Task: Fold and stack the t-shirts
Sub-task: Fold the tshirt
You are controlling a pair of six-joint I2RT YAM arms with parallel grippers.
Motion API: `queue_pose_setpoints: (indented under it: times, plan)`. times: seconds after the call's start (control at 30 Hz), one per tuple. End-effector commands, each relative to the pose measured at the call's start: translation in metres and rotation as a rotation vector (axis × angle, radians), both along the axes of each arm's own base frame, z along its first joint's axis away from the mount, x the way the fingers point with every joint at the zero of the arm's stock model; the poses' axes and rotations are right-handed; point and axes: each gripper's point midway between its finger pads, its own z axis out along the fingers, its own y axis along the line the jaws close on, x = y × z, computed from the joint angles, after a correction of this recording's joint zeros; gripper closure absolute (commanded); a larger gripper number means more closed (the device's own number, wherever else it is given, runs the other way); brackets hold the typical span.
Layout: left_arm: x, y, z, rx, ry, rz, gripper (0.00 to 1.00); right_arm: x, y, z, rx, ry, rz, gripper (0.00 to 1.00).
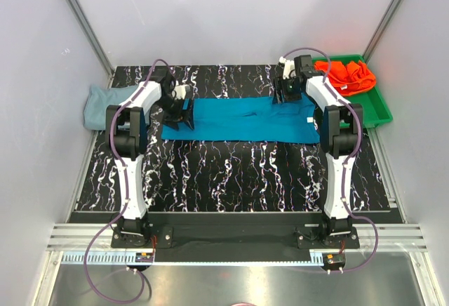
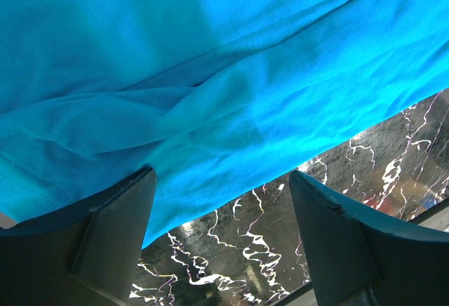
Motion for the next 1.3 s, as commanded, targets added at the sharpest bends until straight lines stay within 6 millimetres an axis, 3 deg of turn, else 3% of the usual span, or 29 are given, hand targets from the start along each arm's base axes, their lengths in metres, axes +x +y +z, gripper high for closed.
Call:
queue_pose_setpoints:
  times: [0.0,0.27,0.43,0.8,1.27]
  plan:
    - [0.001,-0.006,-0.002,-0.014,-0.002,-0.004,0.17,0.012,-0.016,-0.001,-0.090,-0.040,-0.035,0.35]
    - [0.000,-0.007,-0.002,-0.012,0.000,-0.005,0.17,0.011,-0.019,-0.011,-0.113,-0.015,-0.021,0.42]
    - [-0.001,-0.008,-0.001,-0.012,-0.001,-0.008,0.17,0.014,-0.001,0.004,-0.083,-0.056,0.031,0.44]
    - [-0.004,-0.011,0.000,-0.008,0.001,-0.015,0.17,0.016,0.028,0.011,-0.031,-0.073,0.106,0.44]
    - [-0.006,-0.011,-0.001,-0.012,0.010,-0.012,0.17,0.014,0.033,-0.015,-0.037,-0.008,0.116,0.45]
